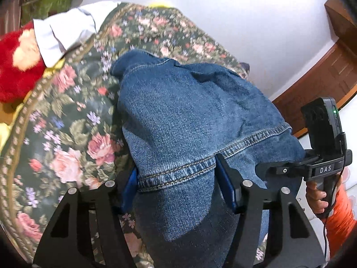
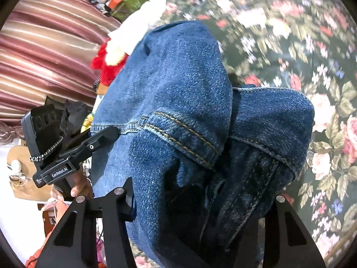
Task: Fold large clothes
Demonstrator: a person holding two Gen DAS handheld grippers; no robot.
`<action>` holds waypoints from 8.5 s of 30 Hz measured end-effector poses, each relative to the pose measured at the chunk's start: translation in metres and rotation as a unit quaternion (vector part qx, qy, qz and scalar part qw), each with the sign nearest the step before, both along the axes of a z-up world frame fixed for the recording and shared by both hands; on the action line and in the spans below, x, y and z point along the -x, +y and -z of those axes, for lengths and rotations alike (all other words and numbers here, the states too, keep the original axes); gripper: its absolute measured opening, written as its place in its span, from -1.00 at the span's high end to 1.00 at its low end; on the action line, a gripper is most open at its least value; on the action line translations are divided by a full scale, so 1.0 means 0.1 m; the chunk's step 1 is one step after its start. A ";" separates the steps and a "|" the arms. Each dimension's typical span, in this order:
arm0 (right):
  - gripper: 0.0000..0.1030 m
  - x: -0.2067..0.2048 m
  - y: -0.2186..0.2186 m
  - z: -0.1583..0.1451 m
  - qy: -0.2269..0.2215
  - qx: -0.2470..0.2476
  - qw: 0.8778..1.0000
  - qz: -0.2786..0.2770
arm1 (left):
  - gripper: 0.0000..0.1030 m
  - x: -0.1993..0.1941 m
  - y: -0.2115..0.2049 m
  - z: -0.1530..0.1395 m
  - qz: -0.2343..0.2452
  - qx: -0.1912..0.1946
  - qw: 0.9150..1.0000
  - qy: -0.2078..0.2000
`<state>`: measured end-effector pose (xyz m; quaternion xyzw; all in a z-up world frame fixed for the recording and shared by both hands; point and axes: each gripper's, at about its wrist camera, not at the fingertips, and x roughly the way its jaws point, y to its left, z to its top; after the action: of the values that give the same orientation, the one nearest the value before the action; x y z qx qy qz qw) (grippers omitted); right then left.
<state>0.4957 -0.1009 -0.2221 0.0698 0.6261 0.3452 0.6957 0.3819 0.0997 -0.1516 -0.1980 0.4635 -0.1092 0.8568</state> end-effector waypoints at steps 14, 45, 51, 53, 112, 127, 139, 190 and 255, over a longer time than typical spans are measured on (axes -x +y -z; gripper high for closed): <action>0.00 0.62 0.48 -0.65 -0.059 -0.024 0.998 -0.002 | -0.23 0.66 0.60 -0.55 -0.002 -0.033 0.998 -0.045; -0.21 1.11 1.17 0.70 -0.032 0.039 0.998 -0.026 | -0.36 1.34 0.89 0.90 -0.052 -0.111 0.992 0.037; -0.23 1.23 1.01 0.48 -0.055 0.044 0.996 -0.061 | -0.35 1.54 0.85 0.64 -0.061 -0.184 0.981 0.014; -0.23 1.25 0.90 0.37 -0.068 0.044 0.995 -0.064 | -0.35 1.56 0.87 0.49 -0.066 -0.206 0.976 -0.005; -0.29 1.12 1.14 0.12 -0.229 0.111 0.964 -0.073 | -0.48 1.18 0.44 0.67 -0.030 -0.225 0.974 0.030; -0.53 1.32 0.53 0.20 -0.229 0.098 0.968 -0.026 | -0.64 1.78 0.62 0.75 -0.070 -0.228 0.970 0.037; -0.53 1.90 0.19 -0.47 -0.293 0.070 0.953 0.026 | -0.63 2.14 0.48 -0.05 -0.115 -0.222 0.967 -0.042; -1.00 3.90 0.11 -1.90 -0.521 -0.049 0.843 0.127 | -0.95 3.70 -0.28 -1.66 -0.180 -0.215 0.894 -0.350; -1.00 3.91 0.11 -1.92 -0.515 -0.052 0.845 0.136 | -0.97 3.66 -0.37 -1.62 -0.143 -0.193 0.908 -0.344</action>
<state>0.1044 -0.0897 -0.0302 0.0026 0.1436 0.2659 0.9532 0.0158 0.0631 0.0100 -0.0426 0.1188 0.0445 0.9910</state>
